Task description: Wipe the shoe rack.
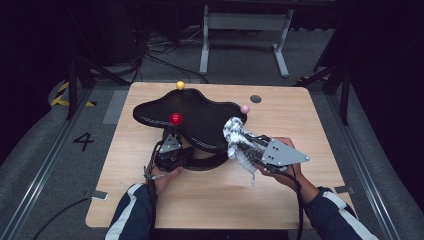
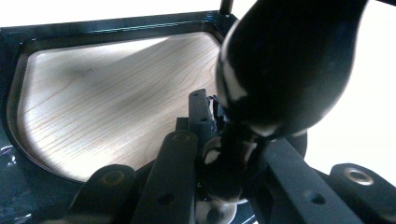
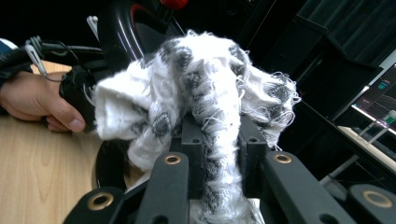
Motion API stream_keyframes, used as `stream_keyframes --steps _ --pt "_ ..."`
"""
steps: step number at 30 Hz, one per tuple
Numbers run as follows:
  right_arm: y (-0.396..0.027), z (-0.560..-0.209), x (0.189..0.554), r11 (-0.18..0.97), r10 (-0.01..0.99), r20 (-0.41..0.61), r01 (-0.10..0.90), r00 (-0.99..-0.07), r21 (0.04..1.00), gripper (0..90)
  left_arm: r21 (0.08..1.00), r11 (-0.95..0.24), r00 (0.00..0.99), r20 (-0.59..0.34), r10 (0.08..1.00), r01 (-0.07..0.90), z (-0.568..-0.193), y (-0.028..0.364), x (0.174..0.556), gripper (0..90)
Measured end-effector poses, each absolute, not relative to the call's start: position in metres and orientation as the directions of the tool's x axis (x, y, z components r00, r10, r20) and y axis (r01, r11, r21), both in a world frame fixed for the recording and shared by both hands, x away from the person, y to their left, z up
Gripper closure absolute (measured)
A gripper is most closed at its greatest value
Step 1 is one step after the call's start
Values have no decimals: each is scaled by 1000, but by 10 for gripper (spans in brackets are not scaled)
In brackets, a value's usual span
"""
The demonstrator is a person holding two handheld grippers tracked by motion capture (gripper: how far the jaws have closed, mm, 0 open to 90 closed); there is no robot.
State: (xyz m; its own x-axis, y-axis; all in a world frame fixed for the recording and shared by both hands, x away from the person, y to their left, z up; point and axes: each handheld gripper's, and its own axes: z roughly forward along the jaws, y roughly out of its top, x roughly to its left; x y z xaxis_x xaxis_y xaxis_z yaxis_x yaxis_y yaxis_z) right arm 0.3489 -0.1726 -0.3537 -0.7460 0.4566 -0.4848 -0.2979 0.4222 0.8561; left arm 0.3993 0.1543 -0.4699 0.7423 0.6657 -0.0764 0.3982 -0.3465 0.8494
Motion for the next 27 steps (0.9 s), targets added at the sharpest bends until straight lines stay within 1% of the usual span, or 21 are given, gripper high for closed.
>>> stream_keyframes --steps 1,2,3,7,10,14,17,23,27 --pt "-174 -355 352 426 464 -478 -286 -746 858 779 850 -347 744 -76 664 397 -470 154 399 848" --pt "-176 -360 360 423 485 -447 -246 -751 872 779 854 -355 752 -62 657 381 -471 155 400 849" --pt "-177 -362 362 420 491 -436 -233 -755 877 780 865 -338 752 -66 656 371 -473 154 401 848" --pt "-177 -369 372 431 515 -425 -203 -744 879 782 870 -330 755 -70 652 366 -474 154 402 841" --pt "-177 -376 379 466 526 -453 -201 -719 861 782 869 -324 749 -75 658 373 -476 155 401 835" --pt "-182 -388 399 485 562 -441 -153 -700 861 781 868 -325 750 -78 657 374 -476 155 401 831" --pt "-188 -396 413 482 599 -411 -101 -687 871 782 862 -335 751 -76 656 380 -475 155 401 829" --pt "-198 -413 437 499 651 -392 -23 -650 866 780 860 -338 746 -70 663 382 -476 154 401 829" --pt "-205 -419 452 481 691 -341 52 -638 875 779 864 -329 745 -75 663 380 -477 153 402 828"
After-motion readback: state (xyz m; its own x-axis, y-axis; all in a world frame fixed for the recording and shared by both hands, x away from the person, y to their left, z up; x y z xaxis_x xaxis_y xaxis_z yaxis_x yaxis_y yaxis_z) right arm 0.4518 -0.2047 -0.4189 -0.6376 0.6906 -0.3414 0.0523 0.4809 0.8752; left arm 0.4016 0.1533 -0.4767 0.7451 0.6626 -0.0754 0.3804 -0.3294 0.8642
